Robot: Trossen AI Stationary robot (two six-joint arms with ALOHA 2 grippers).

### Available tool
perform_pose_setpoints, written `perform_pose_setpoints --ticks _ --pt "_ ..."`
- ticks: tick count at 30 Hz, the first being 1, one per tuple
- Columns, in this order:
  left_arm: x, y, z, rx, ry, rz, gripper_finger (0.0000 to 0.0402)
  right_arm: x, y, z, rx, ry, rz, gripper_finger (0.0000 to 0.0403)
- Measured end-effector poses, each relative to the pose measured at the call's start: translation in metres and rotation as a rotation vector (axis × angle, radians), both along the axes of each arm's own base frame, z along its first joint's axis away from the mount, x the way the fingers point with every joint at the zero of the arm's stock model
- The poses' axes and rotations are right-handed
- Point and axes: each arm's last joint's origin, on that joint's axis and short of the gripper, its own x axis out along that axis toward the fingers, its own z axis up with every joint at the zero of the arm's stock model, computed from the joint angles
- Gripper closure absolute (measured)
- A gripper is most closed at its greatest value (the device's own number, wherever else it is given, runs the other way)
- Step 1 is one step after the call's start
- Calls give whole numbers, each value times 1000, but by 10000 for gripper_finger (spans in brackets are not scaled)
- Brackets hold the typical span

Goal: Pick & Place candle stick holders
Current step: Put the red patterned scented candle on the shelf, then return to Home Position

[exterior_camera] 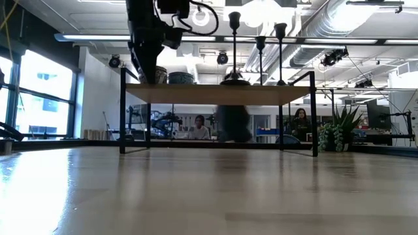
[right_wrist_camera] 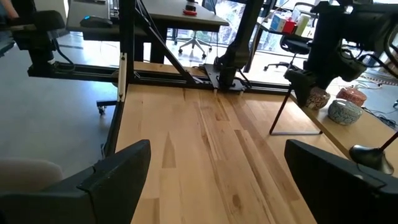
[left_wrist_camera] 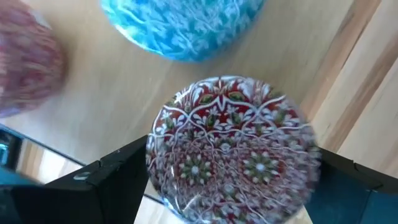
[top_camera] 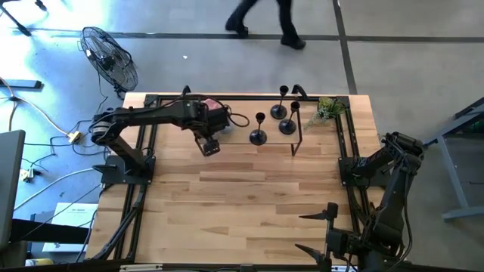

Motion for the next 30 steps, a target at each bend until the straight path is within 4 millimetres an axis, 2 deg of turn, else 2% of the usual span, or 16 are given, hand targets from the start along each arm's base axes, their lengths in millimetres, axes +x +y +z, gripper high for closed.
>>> perform_pose_setpoints --ticks 12,17,22,30 --pt "-12 -3 22 28 -110 9 55 5 -3 0 -5 6 -13 38" --pt "-21 -8 40 27 -219 -8 54 7 -4 0 -5 8 -17 38" --pt "-36 -21 62 49 -335 -46 54 7 -4 0 -9 10 -16 38" --pt "-71 -56 102 29 -582 -151 54 7 -4 0 -26 16 -8 38"
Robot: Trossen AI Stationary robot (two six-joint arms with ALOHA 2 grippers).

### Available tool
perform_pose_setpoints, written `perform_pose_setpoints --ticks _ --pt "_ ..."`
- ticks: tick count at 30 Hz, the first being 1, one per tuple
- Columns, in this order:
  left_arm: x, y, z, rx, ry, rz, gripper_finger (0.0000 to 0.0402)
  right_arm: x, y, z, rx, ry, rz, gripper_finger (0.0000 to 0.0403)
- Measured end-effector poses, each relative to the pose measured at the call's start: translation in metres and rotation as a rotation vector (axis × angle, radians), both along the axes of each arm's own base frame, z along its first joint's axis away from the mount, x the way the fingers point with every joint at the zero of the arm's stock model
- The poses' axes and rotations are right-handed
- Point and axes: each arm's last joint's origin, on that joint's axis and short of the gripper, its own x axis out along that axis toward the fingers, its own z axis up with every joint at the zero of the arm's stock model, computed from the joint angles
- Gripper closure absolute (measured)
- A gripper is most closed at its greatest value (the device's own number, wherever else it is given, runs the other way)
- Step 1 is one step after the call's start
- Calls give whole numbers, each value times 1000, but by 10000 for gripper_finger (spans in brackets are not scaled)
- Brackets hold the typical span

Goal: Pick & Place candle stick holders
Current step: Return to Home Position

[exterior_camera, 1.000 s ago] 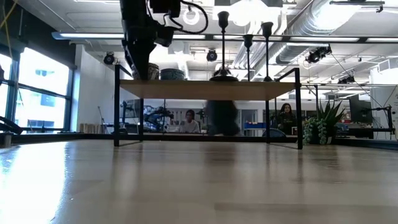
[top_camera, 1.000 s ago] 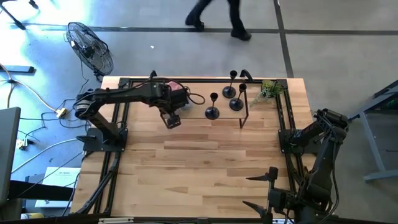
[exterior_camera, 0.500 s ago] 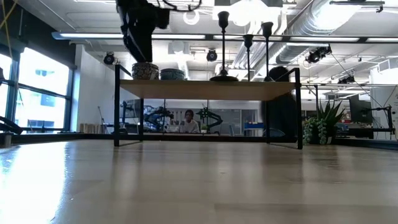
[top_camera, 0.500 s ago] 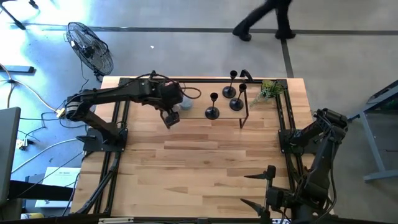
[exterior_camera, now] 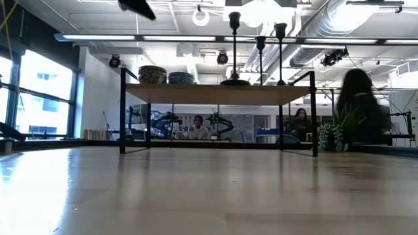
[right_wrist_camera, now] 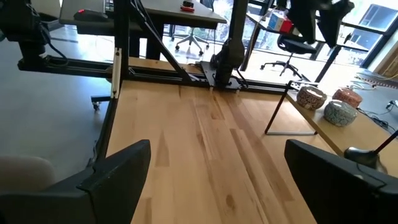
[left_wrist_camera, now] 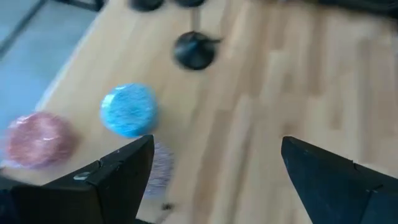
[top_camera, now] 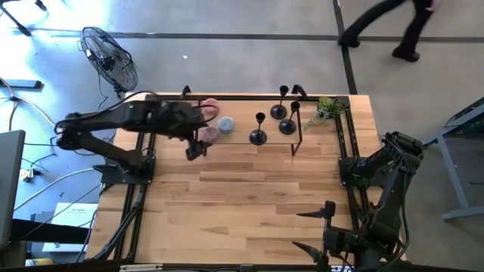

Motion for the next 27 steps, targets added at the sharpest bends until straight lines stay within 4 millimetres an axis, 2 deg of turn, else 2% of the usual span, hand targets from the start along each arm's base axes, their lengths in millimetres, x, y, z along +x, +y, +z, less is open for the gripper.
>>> perform_pose_setpoints --ticks 7,15,21,27 --pt "-21 -30 10 -88 -53 -69 55 1 2 1 38 6 18 38" --pt "-28 -64 10 -24 -70 -78 55 7 8 8 103 -36 40 38" --pt "-38 -89 10 31 -91 -103 55 11 14 16 71 -37 136 38" --pt "-50 -104 7 69 -76 -104 55 16 18 30 95 -124 140 38"
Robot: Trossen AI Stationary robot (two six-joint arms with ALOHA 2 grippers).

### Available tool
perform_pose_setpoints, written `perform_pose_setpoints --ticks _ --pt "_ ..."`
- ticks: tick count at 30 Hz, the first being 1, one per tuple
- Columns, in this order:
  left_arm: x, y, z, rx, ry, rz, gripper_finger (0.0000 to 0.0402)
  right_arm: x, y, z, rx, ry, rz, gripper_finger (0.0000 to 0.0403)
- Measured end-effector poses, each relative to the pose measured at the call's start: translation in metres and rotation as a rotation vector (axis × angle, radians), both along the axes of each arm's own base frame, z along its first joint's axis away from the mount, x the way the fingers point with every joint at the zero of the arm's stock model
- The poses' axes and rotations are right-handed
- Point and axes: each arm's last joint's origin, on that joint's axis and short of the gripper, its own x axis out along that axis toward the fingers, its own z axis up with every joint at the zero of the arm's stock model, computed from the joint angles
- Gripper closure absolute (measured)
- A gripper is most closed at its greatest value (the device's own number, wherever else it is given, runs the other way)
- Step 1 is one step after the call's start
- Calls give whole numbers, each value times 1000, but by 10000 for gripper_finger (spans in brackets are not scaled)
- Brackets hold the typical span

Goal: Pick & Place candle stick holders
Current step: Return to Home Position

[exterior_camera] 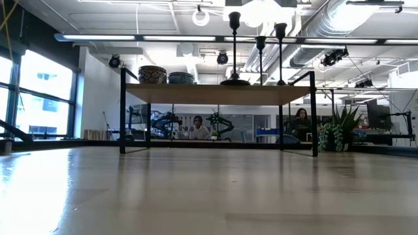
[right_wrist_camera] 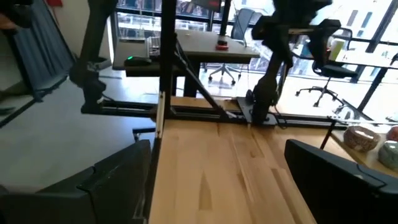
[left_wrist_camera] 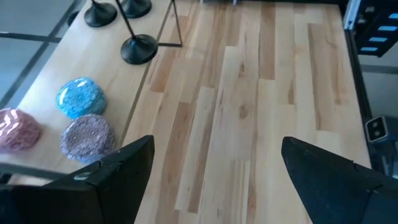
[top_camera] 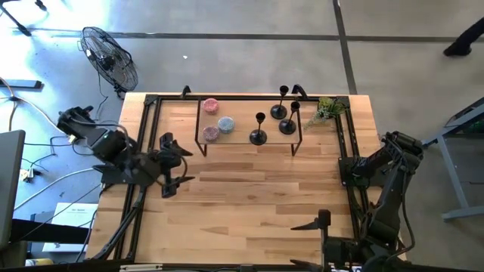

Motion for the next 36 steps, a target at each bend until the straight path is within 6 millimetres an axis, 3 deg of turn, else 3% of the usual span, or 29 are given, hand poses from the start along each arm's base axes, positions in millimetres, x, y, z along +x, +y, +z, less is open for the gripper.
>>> perform_pose_setpoints --ticks 8,15,23,30,36 --pt "-10 -12 -1 8 -23 15 55 8 -6 3 52 -23 -54 38" --pt "-20 -17 -5 -32 6 33 55 15 -11 24 132 -57 149 38" --pt "-24 -24 -5 -28 -10 30 55 15 -17 44 288 -209 -47 38" --pt "-21 -25 -6 12 -41 62 55 10 -20 52 119 -208 16 43" --pt "-21 -22 -4 137 -98 109 83 -5 -24 57 -59 -182 -110 102"
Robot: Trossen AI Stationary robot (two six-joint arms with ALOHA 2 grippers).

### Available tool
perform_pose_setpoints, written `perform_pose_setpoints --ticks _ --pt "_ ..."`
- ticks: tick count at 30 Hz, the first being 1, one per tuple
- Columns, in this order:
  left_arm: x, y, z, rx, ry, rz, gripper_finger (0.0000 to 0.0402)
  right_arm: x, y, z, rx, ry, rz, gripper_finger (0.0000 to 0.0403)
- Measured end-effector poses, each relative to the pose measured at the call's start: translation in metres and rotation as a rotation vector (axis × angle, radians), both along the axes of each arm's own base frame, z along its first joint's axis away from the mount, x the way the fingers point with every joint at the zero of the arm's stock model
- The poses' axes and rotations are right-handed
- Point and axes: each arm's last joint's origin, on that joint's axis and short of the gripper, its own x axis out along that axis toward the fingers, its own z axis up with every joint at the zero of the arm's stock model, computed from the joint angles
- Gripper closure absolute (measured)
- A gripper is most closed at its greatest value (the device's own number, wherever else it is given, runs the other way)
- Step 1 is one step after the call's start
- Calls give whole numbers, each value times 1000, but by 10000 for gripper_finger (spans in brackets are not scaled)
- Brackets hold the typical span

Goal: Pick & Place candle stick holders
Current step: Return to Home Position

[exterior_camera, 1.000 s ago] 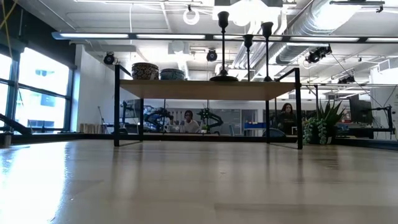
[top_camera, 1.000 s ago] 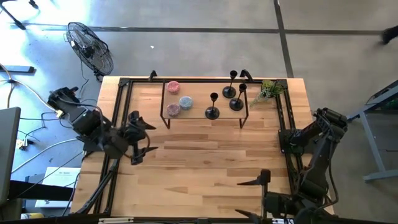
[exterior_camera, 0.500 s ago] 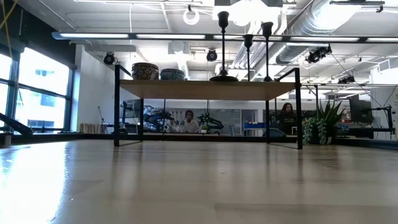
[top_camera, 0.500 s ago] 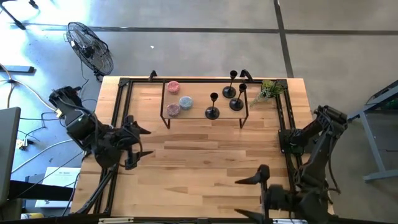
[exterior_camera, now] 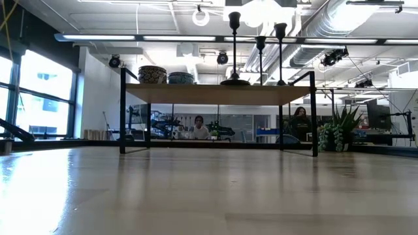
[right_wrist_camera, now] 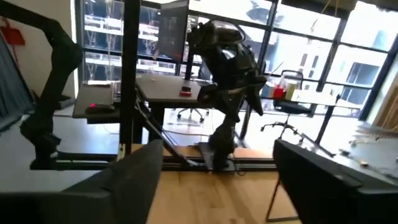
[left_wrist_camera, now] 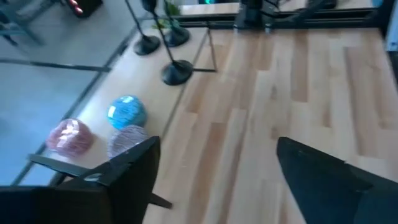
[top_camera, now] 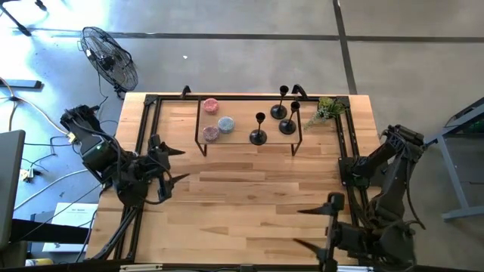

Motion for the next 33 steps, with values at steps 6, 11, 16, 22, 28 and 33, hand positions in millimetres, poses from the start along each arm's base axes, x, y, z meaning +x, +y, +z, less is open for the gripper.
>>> perform_pose_setpoints --ticks 6,11,16,22,28,33 --pt "-7 8 2 63 -7 32 192 -27 -5 15 -119 18 1 202" --pt "-17 18 8 57 -14 1 311 -55 -19 29 -204 57 -57 306" --pt "-33 34 18 43 -81 20 391 -71 -40 39 -224 75 -76 394" --pt "-53 54 23 80 -127 70 387 -81 -68 40 -198 85 -144 396" --pt "-77 78 26 95 -164 113 396 -94 -102 33 -175 85 -139 400" --pt "-99 99 18 53 -214 129 400 -104 -132 20 -139 89 -134 401"
